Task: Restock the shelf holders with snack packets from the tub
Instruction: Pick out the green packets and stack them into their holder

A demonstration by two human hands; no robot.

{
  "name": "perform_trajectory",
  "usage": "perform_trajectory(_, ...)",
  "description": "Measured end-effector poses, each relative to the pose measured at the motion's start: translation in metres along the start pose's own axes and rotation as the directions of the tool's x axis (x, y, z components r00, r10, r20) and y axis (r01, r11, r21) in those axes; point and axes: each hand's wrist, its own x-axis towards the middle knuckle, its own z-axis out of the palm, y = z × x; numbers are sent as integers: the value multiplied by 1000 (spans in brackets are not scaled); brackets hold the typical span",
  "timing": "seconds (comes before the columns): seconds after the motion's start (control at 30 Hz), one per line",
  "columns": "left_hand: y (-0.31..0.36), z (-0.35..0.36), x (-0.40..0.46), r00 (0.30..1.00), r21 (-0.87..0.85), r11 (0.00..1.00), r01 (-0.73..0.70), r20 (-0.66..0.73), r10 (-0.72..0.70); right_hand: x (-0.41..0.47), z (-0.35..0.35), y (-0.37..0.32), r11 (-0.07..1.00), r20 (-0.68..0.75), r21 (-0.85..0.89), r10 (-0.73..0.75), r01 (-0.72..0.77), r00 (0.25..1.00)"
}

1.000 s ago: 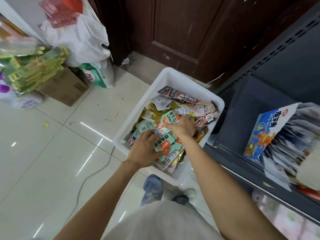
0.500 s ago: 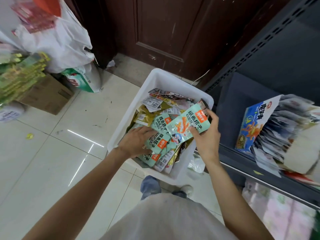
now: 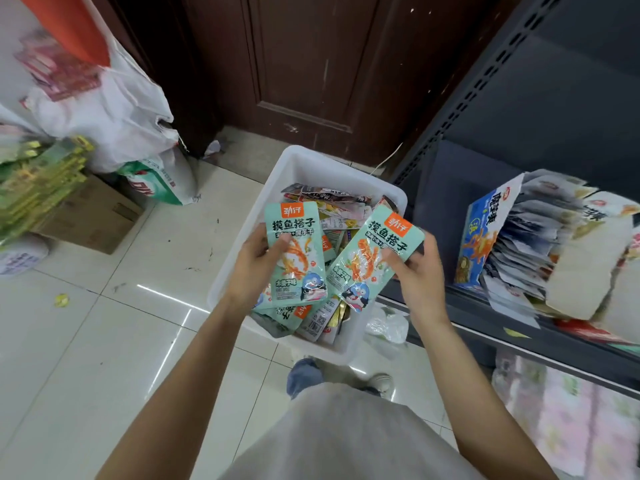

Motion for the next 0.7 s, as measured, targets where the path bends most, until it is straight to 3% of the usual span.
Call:
perform_trajectory(0.13,12,20,-11,995,-198,975,104,34,-99,-18,-32,-16,990,24,-43,-133,134,991)
perform_trajectory(0.27,23,61,-25,987,-260,955,145,108,-120,-39,-94,-19,984,-134,-30,-176,174,975)
perform_trajectory(0.5,47,194,-65,957,-120,993,-2,287,36,-79,-226,3,955,-462,248,-30,161,886)
perform_trajectory(0.7,60,315,-96,920,-37,982,-185,344,186,-89,-349,14,919,-631,290,-27,268,776)
